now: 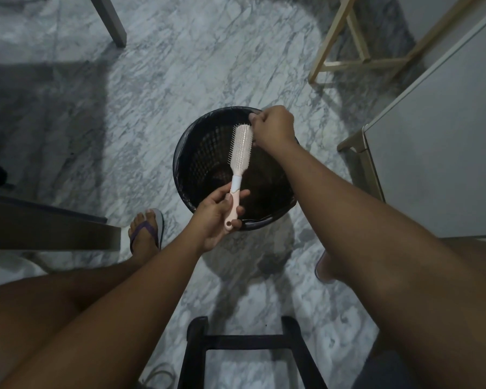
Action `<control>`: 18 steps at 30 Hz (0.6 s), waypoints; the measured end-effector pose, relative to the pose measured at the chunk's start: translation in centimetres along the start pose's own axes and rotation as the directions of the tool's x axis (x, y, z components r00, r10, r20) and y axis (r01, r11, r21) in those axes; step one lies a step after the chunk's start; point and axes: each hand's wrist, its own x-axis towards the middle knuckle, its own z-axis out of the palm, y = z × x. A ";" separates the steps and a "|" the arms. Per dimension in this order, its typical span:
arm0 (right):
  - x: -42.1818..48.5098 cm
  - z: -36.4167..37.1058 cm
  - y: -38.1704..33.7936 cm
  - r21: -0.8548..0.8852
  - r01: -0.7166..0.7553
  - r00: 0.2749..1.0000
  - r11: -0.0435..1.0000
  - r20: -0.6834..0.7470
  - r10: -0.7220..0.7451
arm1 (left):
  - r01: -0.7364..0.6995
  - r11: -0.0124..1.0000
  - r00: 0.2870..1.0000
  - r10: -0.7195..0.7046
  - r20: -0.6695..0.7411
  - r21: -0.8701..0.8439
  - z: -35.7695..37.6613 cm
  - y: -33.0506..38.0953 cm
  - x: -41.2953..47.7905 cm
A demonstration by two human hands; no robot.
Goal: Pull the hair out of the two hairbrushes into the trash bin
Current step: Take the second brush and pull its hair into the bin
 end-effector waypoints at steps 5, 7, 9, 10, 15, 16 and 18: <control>-1.1 -0.3 -0.5 0.439 -0.236 0.972 0.867 0.109 0.209 | 0.003 0.996 1.000 -0.001 0.023 -0.094 -0.1 0.3 0.2; -2.0 -0.3 -0.2 0.482 -0.348 0.937 0.804 0.211 0.279 | -0.012 0.991 1.000 0.014 0.011 -0.133 0.2 0.6 0.2; -2.1 -0.2 0.7 0.442 -0.350 0.937 0.826 0.176 0.303 | -0.025 0.992 1.000 0.026 0.007 -0.121 0.3 0.9 0.1; -2.0 -0.1 1.2 0.412 -0.306 0.952 0.859 0.109 0.287 | -0.028 0.995 1.000 0.029 0.006 -0.099 0.3 1.0 0.1; -0.8 -0.2 0.7 0.154 -0.054 0.998 0.987 -0.010 0.057 | -0.041 0.998 0.999 0.040 0.020 0.053 0.2 0.3 0.0; -0.6 -0.3 0.3 0.067 -0.016 0.999 0.998 0.035 0.014 | -0.042 0.993 0.999 0.040 0.022 0.111 0.2 0.2 0.0; 0.0 -0.3 -0.1 -0.096 0.050 0.996 0.994 0.084 -0.042 | -0.034 0.979 0.999 0.028 0.031 0.202 0.1 0.0 -0.1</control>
